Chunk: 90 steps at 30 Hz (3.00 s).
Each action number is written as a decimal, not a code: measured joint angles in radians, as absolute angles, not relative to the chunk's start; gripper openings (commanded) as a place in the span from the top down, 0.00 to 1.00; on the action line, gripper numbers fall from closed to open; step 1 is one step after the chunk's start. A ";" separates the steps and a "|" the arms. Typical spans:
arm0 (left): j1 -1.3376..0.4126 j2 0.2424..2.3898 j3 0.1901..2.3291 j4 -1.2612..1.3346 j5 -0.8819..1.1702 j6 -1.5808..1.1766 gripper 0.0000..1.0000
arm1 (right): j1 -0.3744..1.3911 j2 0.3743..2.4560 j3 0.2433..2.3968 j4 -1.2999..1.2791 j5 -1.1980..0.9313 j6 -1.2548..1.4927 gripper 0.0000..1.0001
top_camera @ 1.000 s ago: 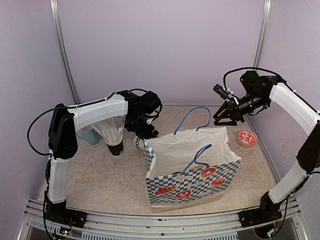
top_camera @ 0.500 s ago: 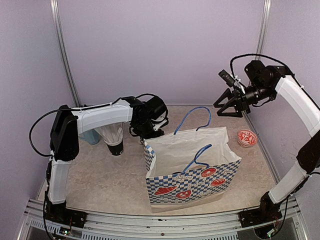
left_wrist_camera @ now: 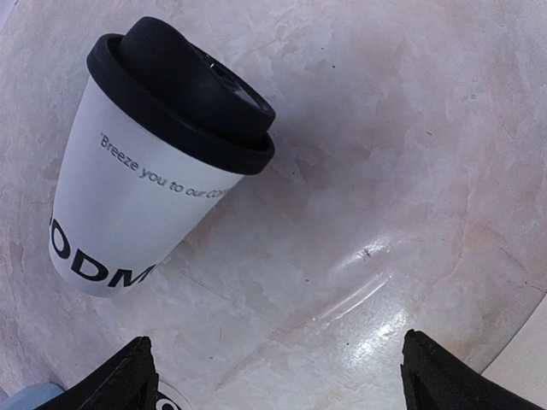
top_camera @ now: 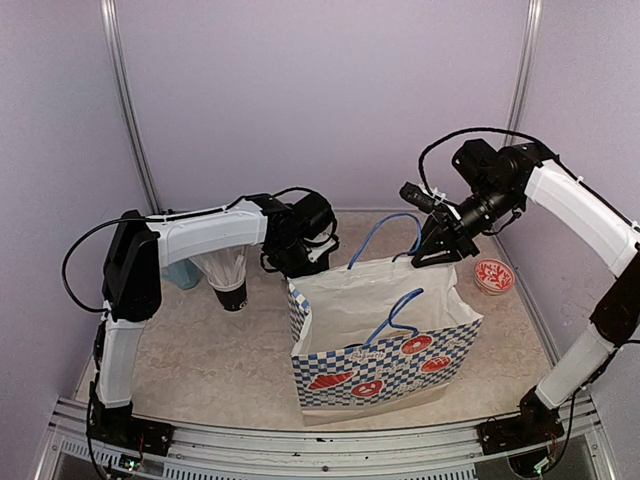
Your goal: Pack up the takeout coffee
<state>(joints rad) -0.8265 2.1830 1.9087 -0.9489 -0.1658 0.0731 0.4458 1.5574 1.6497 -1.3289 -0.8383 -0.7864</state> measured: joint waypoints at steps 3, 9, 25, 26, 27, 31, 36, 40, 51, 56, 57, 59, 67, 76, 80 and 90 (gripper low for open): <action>-0.826 2.183 1.920 -0.949 -0.166 0.072 0.04 | 0.446 1.584 1.674 -1.314 -0.799 -0.773 1.00; -0.828 2.179 1.949 -0.950 -0.180 0.072 0.01 | 0.439 1.594 1.699 -1.303 -0.731 -0.777 1.00; -0.786 2.119 2.045 -0.719 -0.308 0.138 0.01 | 0.081 1.595 1.729 -1.350 -0.673 -0.929 0.99; -0.775 2.143 2.075 -0.711 -0.318 0.142 0.01 | 0.058 1.600 1.737 -1.355 -0.675 -0.934 0.91; -0.763 2.175 2.111 -0.707 -0.332 0.143 0.01 | 0.043 1.608 1.745 -1.357 -0.678 -0.939 0.83; -0.724 2.297 2.227 -0.699 -0.368 0.139 0.01 | 0.018 1.627 1.761 -1.358 -0.701 -0.942 0.63; -0.680 2.443 2.346 -0.698 -0.355 0.107 0.01 | 0.019 1.627 1.761 -1.358 -0.744 -0.950 0.57; -0.654 2.508 2.369 -0.696 -0.315 0.066 0.01 | 0.018 1.623 1.758 -1.356 -0.766 -0.949 0.55; -0.640 2.568 2.376 -0.686 -0.261 0.003 0.01 | 0.019 1.600 1.748 -1.356 -0.787 -0.949 0.54; -0.639 2.580 2.376 -0.665 -0.271 0.003 0.01 | 0.019 1.599 1.745 -1.356 -0.792 -0.949 0.53; -0.638 2.581 2.373 -0.654 -0.277 0.003 0.01 | 0.019 1.599 1.744 -1.356 -0.793 -0.949 0.52; -0.637 2.580 2.358 -0.616 -0.301 0.004 0.01 | 0.019 1.599 1.742 -1.356 -0.794 -0.949 0.51; -0.627 2.580 2.327 -0.477 -0.392 0.034 0.01 | 0.018 1.599 1.732 -1.351 -0.810 -0.949 0.50; -0.588 2.582 2.374 -0.403 -0.423 0.042 0.01 | 0.018 1.599 1.718 -1.342 -0.825 -0.948 0.48; -0.566 2.590 2.380 -0.399 -0.396 0.025 0.01 | 0.019 1.599 1.711 -1.338 -0.832 -0.945 0.48; -0.538 2.638 2.380 -0.398 -0.308 -0.036 0.01 | 0.019 1.599 1.707 -1.334 -0.838 -0.929 0.48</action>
